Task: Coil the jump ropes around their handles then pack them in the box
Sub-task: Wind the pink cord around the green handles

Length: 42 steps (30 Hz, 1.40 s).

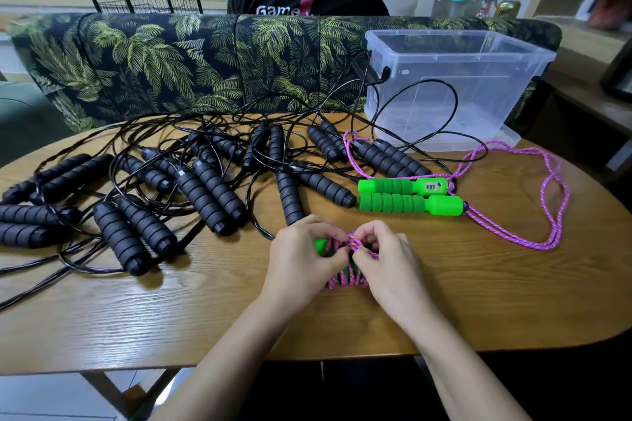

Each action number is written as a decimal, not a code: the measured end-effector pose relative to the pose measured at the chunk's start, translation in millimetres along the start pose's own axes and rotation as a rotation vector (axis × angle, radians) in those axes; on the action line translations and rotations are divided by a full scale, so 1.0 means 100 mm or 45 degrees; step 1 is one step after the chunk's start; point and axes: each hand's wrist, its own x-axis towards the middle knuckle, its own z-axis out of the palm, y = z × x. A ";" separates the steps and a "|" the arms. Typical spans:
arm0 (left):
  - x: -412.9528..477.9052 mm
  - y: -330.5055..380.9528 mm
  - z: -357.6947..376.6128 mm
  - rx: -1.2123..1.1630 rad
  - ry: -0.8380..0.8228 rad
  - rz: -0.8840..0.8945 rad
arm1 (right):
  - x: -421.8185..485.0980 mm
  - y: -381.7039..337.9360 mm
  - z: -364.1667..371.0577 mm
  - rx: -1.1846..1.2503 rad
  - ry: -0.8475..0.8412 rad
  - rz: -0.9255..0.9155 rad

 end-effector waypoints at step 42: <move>0.10 0.03 -0.06 -0.010 -0.299 -0.020 | -0.07 0.33 -0.13 -0.722 -0.273 -0.614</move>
